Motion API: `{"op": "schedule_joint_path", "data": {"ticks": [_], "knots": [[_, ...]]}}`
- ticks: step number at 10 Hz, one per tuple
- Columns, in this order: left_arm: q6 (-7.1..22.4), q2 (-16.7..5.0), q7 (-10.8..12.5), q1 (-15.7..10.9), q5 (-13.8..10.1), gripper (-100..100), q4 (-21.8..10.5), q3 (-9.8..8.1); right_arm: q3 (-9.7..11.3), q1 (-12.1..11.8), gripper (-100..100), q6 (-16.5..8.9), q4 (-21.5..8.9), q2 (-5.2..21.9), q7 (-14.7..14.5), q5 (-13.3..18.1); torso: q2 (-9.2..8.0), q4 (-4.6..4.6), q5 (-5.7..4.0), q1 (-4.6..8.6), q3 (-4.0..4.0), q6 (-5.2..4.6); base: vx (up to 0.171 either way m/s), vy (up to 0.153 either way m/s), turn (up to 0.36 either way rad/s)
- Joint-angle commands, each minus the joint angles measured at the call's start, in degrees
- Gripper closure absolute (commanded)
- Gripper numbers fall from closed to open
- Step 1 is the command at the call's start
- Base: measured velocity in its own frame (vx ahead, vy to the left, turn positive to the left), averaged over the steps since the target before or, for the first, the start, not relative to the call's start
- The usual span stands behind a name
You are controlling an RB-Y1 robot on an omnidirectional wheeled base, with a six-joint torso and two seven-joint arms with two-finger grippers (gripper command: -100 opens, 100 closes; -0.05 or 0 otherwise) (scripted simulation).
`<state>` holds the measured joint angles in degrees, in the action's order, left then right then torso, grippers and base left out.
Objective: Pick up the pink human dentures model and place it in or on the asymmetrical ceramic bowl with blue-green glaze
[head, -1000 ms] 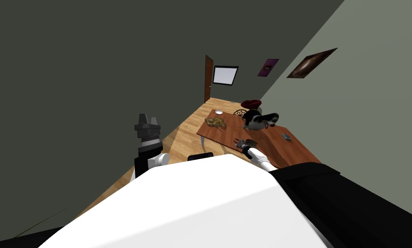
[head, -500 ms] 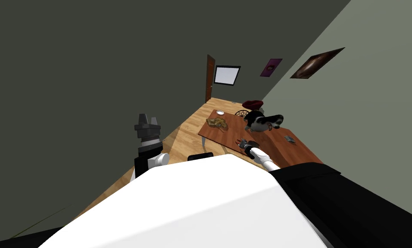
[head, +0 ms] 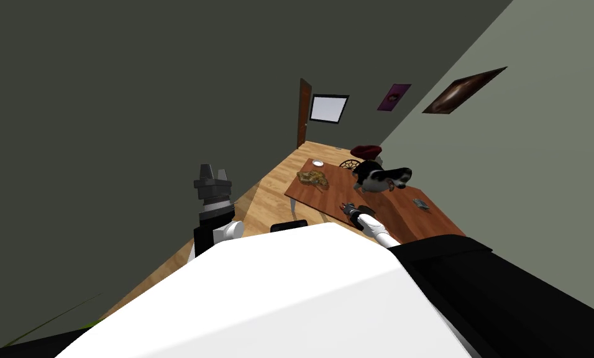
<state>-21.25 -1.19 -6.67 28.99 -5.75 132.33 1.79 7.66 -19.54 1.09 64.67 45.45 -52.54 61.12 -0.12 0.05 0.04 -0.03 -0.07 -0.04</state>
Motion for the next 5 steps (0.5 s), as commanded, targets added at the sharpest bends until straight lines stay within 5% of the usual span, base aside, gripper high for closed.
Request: {"op": "schedule_joint_path", "data": {"ticks": [1, 3, 4, 5], "knots": [[0.0, 0.0, 0.0, 0.0, 0.0, 0, 0.0, 0.00, 0.0, 0.0, 100, 0.0, 0.0, 0.0, 0.0, 0.0, 0.00, 0.00, 0.00, 0.00, 0.00, 0.00, 0.000, 0.000, 0.000], [0.0, 0.0, 0.0, 0.0, 0.0, 0, 0.0, 0.00, 0.0, 0.0, 100, 0.0, 0.0, 0.0, 0.0, 0.0, -0.06, 0.04, 0.00, -0.03, -0.05, 0.03, 0.000, 0.000, 0.000], [0.0, 0.0, 0.0, 0.0, 0.0, 0, 0.0, 0.00, 0.0, 0.0, 0, 0.0, 0.0, 0.0, 0.0, 0.0, -0.07, 0.04, -0.02, -0.02, -0.05, 0.02, 0.000, 0.000, 0.000], [0.0, 0.0, 0.0, 0.0, 0.0, 0, 0.0, 0.00, -1.0, -0.5, 100, 1.6, 0.3, 1.7, 0.4, -0.4, -0.07, 0.03, -0.02, -0.02, -0.05, 0.02, -0.039, 0.070, -0.067]]}}
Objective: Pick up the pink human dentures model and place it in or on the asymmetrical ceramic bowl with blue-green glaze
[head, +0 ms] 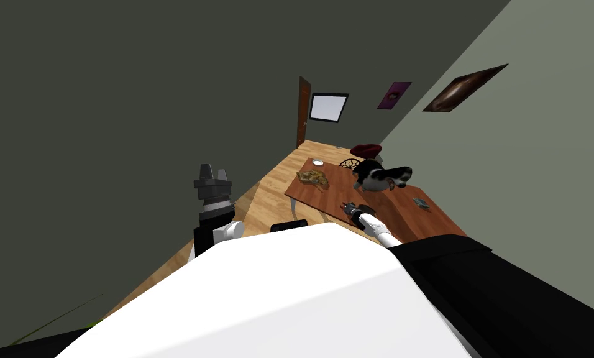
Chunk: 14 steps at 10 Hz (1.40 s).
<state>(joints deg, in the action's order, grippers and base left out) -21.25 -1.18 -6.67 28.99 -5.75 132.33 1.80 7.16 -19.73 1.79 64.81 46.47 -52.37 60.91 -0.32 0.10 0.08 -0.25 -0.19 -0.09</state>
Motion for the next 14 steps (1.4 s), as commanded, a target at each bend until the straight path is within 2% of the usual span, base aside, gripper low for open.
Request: {"op": "schedule_joint_path", "data": {"ticks": [1, 2, 3, 6, 9, 14], "knots": [[0.0, 0.0, 0.0, 0.0, 0.0, 0, 0.0, 0.00, 0.0, 0.0, 100, 0.0, 0.0, 0.0, 0.0, 0.0, 0.00, 0.00, 0.00, 0.00, 0.00, 0.00, -0.025, 0.043, -0.032], [0.0, 0.0, 0.0, 0.0, 0.0, 0, 0.0, 0.00, -0.1, -0.1, 0, 0.2, 0.0, 0.2, 0.0, 0.0, 0.01, 0.01, -0.03, 0.04, 0.00, 0.04, -0.004, 0.006, 0.001], [0.0, 0.0, 0.0, 0.0, 0.0, 0, 0.0, 0.00, -0.6, -0.5, 100, 1.9, 0.2, 0.5, 1.6, -0.7, 0.08, 0.00, -0.05, 0.15, 0.03, 0.05, -0.117, 0.050, -0.020], [0.0, 0.0, 0.0, 0.0, 0.0, 0, 0.0, 0.01, -2.3, -0.6, 100, 4.7, 0.5, 1.8, 4.6, -2.2, -0.55, 0.10, -0.02, -0.13, -0.31, -0.07, -0.146, 0.082, -0.038], [0.0, 0.0, 0.0, 0.0, 0.0, 0, 0.0, 0.00, -4.0, -0.8, 100, 7.2, 0.6, 3.5, 7.2, -3.7, -0.22, 0.07, -0.08, 0.17, -0.15, -0.06, -0.073, 0.021, -0.030], [0.0, 0.0, 0.0, 0.0, 0.0, 0, 0.0, 0.00, -6.3, -2.0, 100, 10.6, 1.2, 8.5, 9.7, -5.5, -0.16, 0.08, -0.09, 0.27, -0.13, -0.12, -0.062, 0.002, -0.059]]}}
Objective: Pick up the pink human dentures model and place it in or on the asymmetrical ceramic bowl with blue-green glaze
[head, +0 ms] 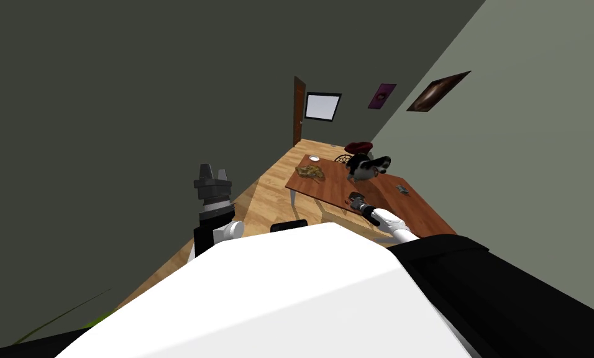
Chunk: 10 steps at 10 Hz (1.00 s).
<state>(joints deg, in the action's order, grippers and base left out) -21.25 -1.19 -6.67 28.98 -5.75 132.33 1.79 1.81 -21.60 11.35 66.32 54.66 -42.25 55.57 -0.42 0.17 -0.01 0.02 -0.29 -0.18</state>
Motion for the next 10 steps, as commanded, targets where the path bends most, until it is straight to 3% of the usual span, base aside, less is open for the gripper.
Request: {"op": "schedule_joint_path", "data": {"ticks": [1, 10], "knots": [[0.0, 0.0, 0.0, 0.0, 0.0, 0, 0.0, 0.00, -1.3, -0.5, 100, 1.8, -0.1, 1.7, 0.0, -0.5, 0.00, 0.00, 0.00, 0.00, 0.00, 0.00, -0.032, -0.009, -0.048], [0.0, 0.0, 0.0, 0.0, 0.0, 0, 0.0, 0.00, -1.6, -2.6, 100, 4.5, 0.9, 11.4, 0.5, -1.1, 0.36, -0.12, 0.01, 0.10, 0.23, 0.17, 0.005, -0.037, -0.022]]}}
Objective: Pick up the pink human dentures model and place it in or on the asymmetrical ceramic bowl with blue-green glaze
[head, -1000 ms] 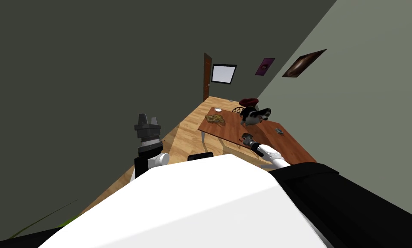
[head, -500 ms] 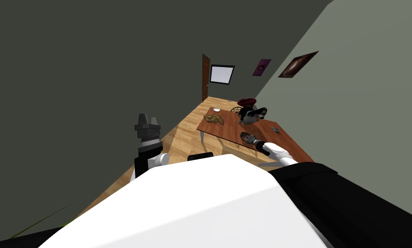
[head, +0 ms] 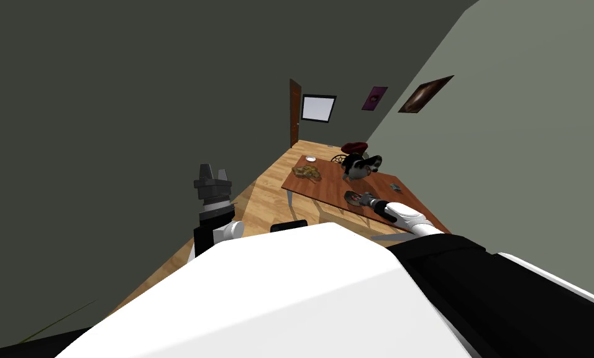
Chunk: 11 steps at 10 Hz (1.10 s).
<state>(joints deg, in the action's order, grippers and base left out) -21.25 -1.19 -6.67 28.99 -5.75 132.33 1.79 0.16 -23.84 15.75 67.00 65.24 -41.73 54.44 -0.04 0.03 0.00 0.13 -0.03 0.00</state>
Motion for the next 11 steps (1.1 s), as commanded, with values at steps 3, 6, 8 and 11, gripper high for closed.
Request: {"op": "schedule_joint_path", "data": {"ticks": [3, 6, 8, 11], "knots": [[0.0, 0.0, 0.0, 0.0, 0.0, 0, 0.0, 0.00, 0.5, -0.9, 100, 0.8, 0.4, 4.7, 0.0, -0.1, 0.10, -0.03, 0.03, 0.05, 0.06, 0.03, 0.047, -0.068, -0.015], [0.0, 0.0, 0.0, 0.0, 0.0, 0, 0.0, 0.00, 0.2, -1.3, -100, 0.9, 0.6, 5.4, 0.0, -0.2, 0.11, -0.09, -0.02, -0.08, 0.10, 0.08, 0.030, -0.039, -0.002], [0.0, 0.0, 0.0, 0.0, 0.0, 0, 0.0, 0.01, 0.2, -1.3, -100, 0.8, 0.6, 5.4, 0.0, -0.2, 0.01, -0.07, 0.02, -0.23, 0.04, 0.08, 0.000, 0.000, 0.000], [0.0, 0.0, 0.0, 0.0, 0.0, 0, 0.0, 0.01, 0.2, -1.3, 0, 0.8, 0.6, 5.4, 0.0, -0.2, -0.02, -0.06, 0.03, -0.26, 0.03, 0.08, 0.000, 0.000, 0.000]]}}
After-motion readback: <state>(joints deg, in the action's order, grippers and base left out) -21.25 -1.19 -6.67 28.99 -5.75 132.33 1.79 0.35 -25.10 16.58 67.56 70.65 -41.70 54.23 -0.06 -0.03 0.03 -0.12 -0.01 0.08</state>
